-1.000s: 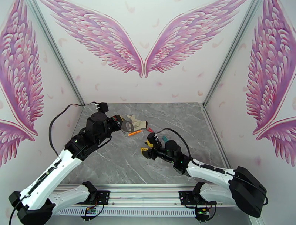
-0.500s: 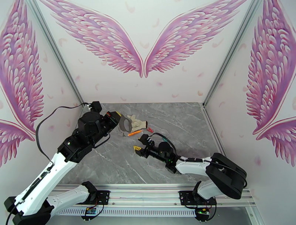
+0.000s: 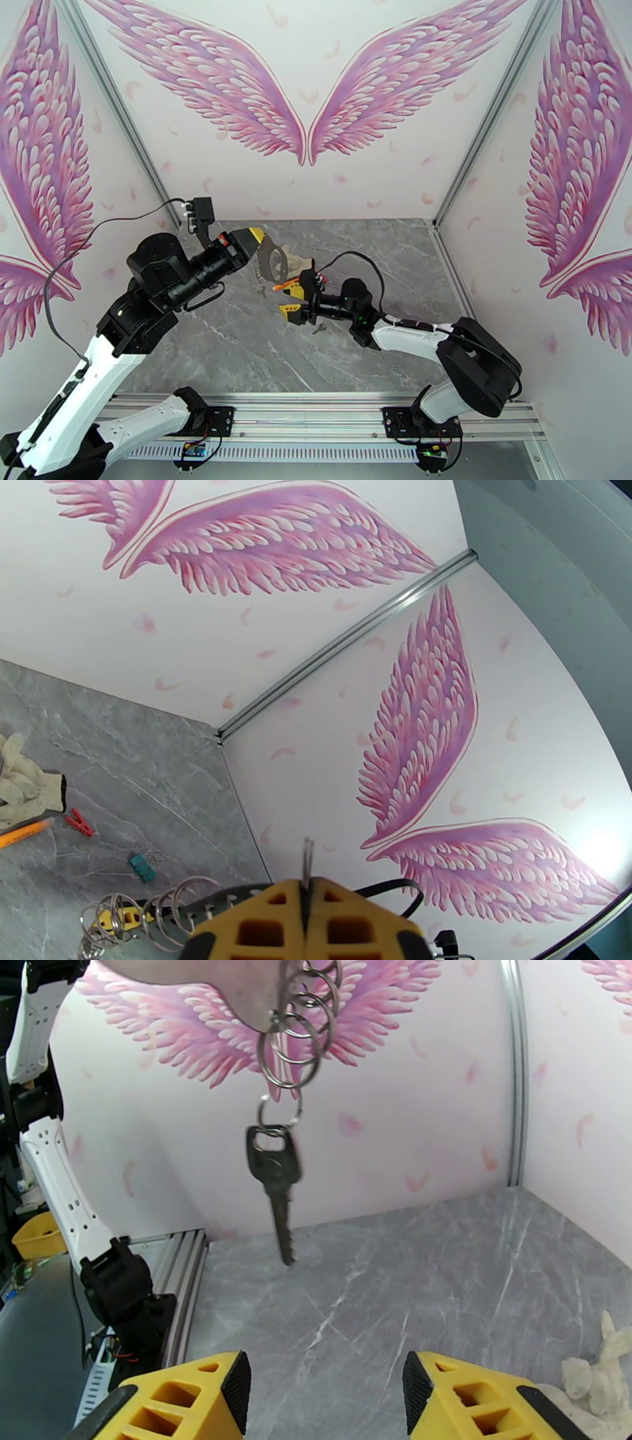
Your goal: Remove the keys from the keyring
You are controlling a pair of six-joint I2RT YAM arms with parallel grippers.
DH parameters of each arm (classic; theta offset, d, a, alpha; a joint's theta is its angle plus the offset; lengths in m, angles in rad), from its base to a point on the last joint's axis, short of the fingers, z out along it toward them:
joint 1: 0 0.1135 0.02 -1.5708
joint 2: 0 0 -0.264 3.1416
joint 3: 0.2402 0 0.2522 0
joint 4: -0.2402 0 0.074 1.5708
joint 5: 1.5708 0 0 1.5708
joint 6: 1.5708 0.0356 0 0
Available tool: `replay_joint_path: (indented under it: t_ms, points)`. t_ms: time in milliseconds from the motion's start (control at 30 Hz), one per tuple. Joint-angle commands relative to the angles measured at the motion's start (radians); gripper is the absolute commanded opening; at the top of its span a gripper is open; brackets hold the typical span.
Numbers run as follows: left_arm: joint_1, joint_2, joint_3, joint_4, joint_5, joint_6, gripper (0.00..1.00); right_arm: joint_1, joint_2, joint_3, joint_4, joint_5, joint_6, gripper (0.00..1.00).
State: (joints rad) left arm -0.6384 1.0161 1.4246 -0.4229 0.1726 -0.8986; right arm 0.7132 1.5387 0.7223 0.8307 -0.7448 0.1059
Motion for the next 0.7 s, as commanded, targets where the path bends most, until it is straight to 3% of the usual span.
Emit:
replay_joint_path:
  t_ms: [0,233,400,500,667]
  points:
    - [0.006,0.013,0.046,0.033,0.121,0.059,0.00,-0.011,0.020,0.083,-0.076,-0.174,0.048,0.57]
    - [0.006,0.016,0.050,0.052,0.148,0.083,0.00,-0.012,0.030,0.163,-0.090,-0.275,0.104,0.54]
    - [0.008,0.021,0.061,0.042,0.136,0.102,0.00,-0.016,0.026,0.172,-0.103,-0.250,0.118,0.45]
    - [0.009,0.015,0.053,0.038,0.114,0.110,0.00,-0.019,0.031,0.188,-0.125,-0.246,0.119,0.32]
    - [0.014,0.012,0.055,0.035,0.113,0.117,0.00,-0.019,0.051,0.203,-0.153,-0.238,0.115,0.21]
